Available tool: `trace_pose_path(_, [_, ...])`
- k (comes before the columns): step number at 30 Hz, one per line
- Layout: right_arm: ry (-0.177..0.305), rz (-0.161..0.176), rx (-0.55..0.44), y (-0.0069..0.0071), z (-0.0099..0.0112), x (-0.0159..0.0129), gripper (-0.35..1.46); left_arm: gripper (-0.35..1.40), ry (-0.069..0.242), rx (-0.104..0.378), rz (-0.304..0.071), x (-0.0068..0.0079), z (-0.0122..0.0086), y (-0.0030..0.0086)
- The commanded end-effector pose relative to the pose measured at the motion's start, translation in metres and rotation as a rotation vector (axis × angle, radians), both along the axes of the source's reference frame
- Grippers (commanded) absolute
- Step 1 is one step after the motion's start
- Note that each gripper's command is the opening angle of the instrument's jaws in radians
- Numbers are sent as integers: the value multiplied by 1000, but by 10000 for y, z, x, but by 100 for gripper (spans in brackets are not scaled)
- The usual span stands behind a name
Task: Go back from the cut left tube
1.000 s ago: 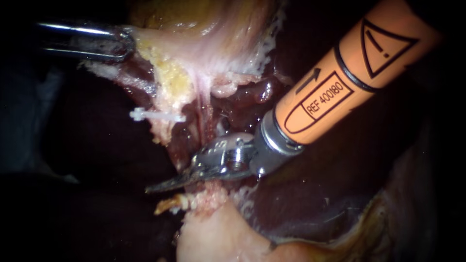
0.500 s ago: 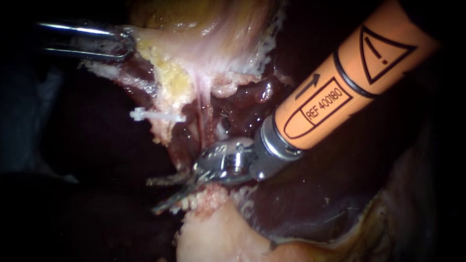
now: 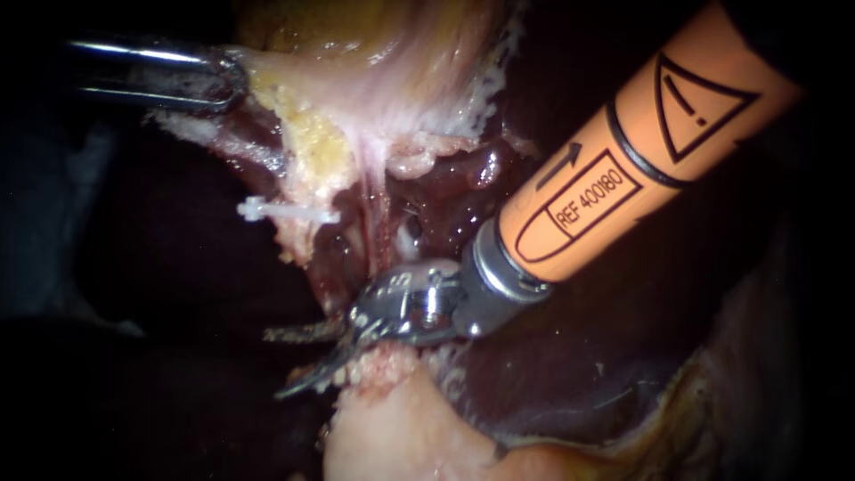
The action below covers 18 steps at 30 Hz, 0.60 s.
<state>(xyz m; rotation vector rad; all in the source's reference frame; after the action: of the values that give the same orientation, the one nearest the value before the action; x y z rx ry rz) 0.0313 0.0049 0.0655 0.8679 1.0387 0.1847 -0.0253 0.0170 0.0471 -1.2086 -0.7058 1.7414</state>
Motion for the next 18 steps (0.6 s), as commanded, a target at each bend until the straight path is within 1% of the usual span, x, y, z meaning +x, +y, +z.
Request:
trace_pose_path(1, [3, 9, -22, 1, -1, -5, 135, -35, 0, 0, 1, 0, 0, 0])
trace_pose_path(4, [12, 43, -88, 5, -7, -18, 140, -35, -1, 0, 1, 2, 0, 0])
trace_pose_path(5, [11, 60, -112, 6, -10, -24, 141, -35, -1, 0, 1, 2, 0, 0])
trace_pose_path(6, [10, 87, -157, 9, -14, -32, 143, -35, -1, 0, 1, 2, 0, 0])
trace_pose_path(7, [6, 107, -187, 10, -18, -39, 143, -35, -1, 0, 1, 2, 1, 1])
trace_pose_path(10, [-7, 161, -286, 16, -30, -66, 145, -35, -1, 0, 2, 3, 2, 1])
trace_pose_path(11, [-16, 175, -302, 18, -34, -75, 145, -35, -1, 0, 2, 3, 2, 1])
trace_pose_path(12, [-23, 187, -329, 21, -39, -87, 145, -35, -1, 0, 2, 3, 2, 2])
trace_pose_path(14, [-29, 199, -381, 26, -46, -106, 145, -35, -1, 0, 2, 4, 3, 2])
trace_pose_path(18, [-62, 229, -469, 40, -62, -147, 145, -35, -1, 0, 2, 4, 3, 2])
